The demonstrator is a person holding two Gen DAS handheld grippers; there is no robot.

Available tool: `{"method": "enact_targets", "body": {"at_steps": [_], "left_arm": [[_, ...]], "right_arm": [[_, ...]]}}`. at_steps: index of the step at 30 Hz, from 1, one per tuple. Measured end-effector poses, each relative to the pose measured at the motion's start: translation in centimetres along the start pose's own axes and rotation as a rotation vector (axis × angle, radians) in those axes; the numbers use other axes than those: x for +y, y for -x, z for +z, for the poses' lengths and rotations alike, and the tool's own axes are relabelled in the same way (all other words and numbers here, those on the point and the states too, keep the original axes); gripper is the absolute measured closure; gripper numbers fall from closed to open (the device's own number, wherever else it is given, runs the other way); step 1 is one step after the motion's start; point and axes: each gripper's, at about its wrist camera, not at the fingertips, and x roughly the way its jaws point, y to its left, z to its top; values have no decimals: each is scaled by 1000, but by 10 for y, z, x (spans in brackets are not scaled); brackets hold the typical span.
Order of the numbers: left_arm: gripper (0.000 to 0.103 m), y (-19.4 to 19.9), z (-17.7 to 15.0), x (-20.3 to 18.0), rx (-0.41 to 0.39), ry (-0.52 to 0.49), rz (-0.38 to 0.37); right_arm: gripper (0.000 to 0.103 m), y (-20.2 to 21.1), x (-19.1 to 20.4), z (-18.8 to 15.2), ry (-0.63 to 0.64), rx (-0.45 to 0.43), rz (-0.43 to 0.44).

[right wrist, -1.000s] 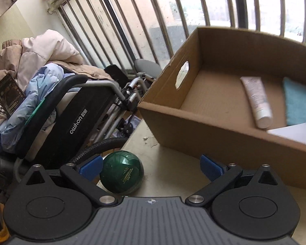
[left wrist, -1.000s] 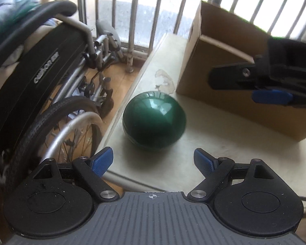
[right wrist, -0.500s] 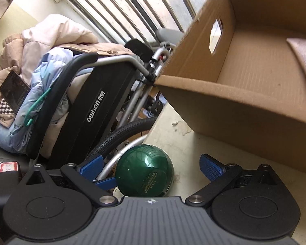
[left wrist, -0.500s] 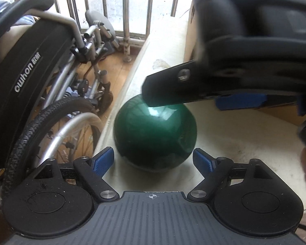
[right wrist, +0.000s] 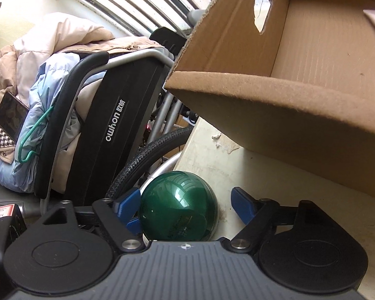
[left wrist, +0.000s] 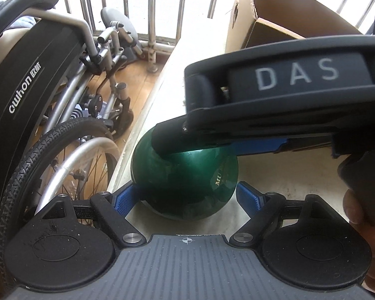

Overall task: Organize objects
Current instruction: 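Close the right gripper around the green round tin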

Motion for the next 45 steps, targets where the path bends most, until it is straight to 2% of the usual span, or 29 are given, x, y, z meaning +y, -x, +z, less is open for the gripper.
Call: {"method": "enact_targets", "body": {"at_steps": [4, 24, 45], "left_arm": [[18, -2, 4, 1, 0, 2, -3], [18, -11, 1, 6, 3, 10, -7], [20, -3, -10, -25, 6, -16, -57]], "right_arm": [[30, -4, -2, 2, -26, 11, 23], [28, -7, -3, 3, -53, 29, 18], [27, 13, -19, -9, -107, 14, -36]]}}
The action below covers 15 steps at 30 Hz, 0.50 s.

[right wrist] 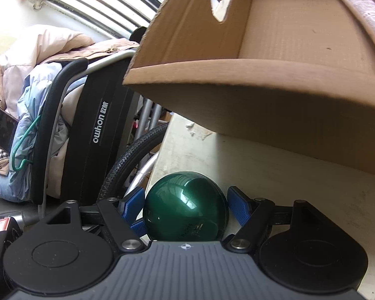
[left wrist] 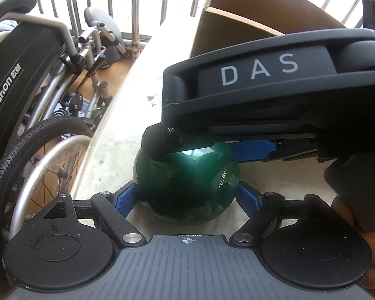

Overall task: Organize objects
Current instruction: 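Close the right gripper around the green round tin, then hold the green tin in the right gripper beside the cardboard box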

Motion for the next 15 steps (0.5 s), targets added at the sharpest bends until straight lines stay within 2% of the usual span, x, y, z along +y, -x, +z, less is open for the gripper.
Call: {"method": "enact_targets", "body": {"at_steps": [15], "left_arm": [[20, 6, -8, -21, 0, -26, -26]], "right_arm": [[26, 14, -19, -7, -57, -11, -18]]}}
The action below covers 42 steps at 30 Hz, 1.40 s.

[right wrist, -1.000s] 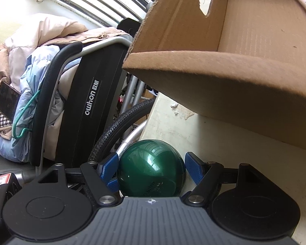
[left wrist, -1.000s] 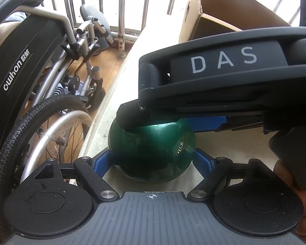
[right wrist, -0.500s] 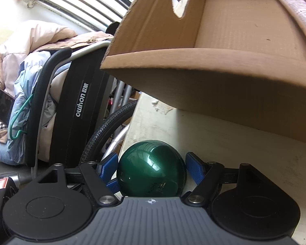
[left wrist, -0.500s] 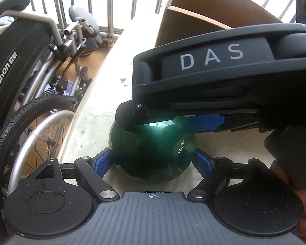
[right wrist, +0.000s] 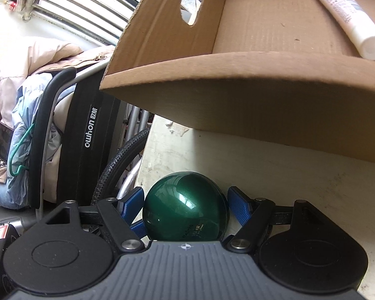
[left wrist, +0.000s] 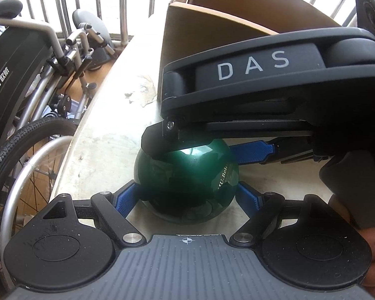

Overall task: Organize objects
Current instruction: 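Hold the green tin in the right gripper beside the cardboard box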

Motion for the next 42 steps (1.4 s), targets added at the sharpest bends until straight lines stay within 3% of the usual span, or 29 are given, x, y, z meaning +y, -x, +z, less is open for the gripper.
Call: {"method": "enact_targets", "body": {"at_steps": [9, 22, 29, 42], "left_arm": [[20, -6, 2, -3, -1, 1, -21], [21, -9, 2, -14, -21, 5, -110], [19, -10, 0, -15, -8, -18, -94], [21, -6, -7, -34, -17, -105, -50]], "right_arm": [[23, 7, -11, -3, -20, 7, 0], [23, 23, -34, -9, -71, -5, -5], [22, 35, -44, -9, -91, -26, -3], [22, 26, -31, 1, -8, -11, -27]]}}
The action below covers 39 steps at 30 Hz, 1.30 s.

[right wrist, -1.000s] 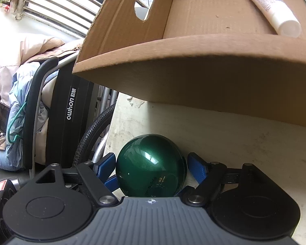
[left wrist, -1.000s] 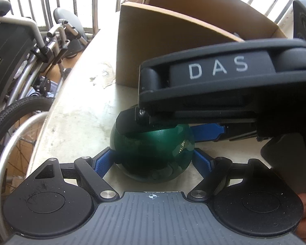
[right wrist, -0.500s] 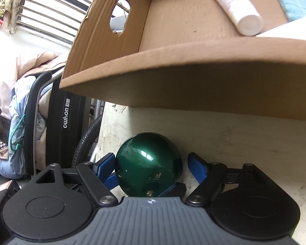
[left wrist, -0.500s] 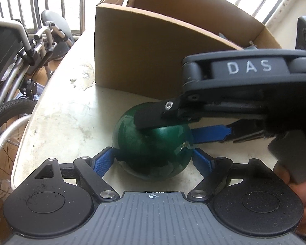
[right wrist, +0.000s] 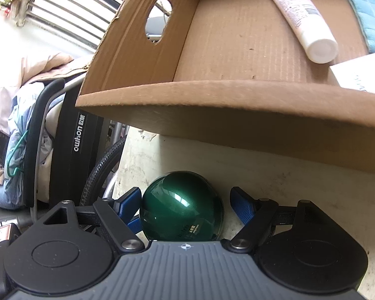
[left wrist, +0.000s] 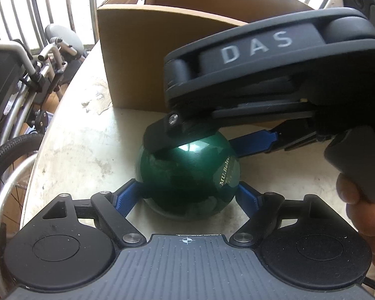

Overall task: Organize objects
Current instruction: 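Hold the green tin in the right gripper beside the cardboard box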

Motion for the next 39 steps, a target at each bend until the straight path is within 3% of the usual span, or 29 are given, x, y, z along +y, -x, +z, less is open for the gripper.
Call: {"method": "enact_targets", "body": {"at_steps": [10, 39], "left_arm": [[22, 4, 0, -3, 0, 13, -4], [22, 10, 1, -28, -4, -13, -13]], "right_arm": [[23, -3, 5, -4, 46, 25, 0], [22, 4, -5, -12, 13, 37, 0]]}}
